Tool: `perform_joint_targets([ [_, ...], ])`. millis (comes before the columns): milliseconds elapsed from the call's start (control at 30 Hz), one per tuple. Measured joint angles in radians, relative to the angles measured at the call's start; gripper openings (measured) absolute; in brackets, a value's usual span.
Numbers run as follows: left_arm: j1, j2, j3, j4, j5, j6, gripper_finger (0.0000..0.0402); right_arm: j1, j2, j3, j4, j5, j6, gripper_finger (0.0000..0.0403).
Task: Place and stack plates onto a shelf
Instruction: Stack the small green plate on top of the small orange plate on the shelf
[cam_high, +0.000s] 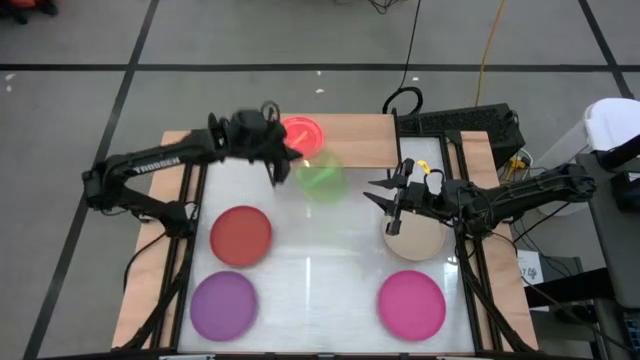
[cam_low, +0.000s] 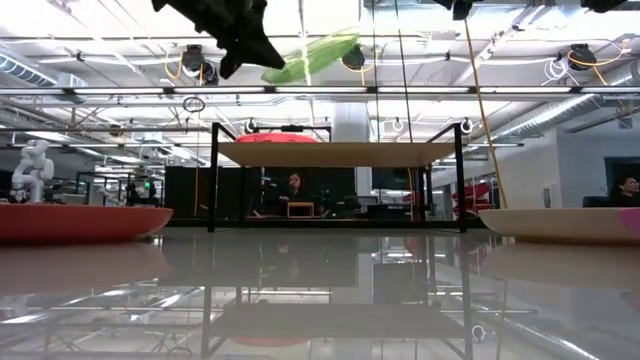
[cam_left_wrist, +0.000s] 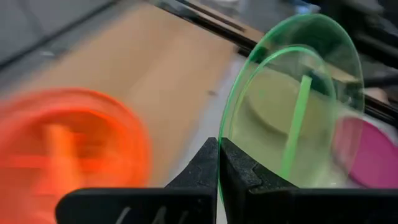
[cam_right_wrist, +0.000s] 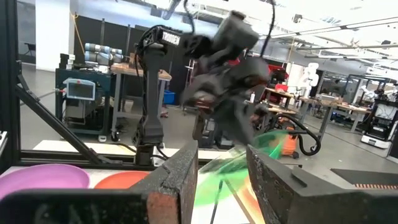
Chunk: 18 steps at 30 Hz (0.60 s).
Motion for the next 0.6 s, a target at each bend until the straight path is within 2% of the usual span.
perform_joint_targets([
  [267, 0.183, 0.06, 0.183, -0.164, -0.054, 0.091, 0.0003, 0.0, 0.0, 0.0, 0.0, 0.002, 0.002, 0.0118],
  [433, 0.294, 0.111, 0.192, -0.204, -0.083, 0.113, 0.0003, 0.0, 0.0, 0.0, 0.0, 0.002, 0.002, 0.0118],
  [600, 0.361, 0.166, 0.193, -0.223, -0.083, 0.11, 0.0003, 0.0, 0.0, 0.0, -0.001, 0.002, 0.001, 0.0118],
])
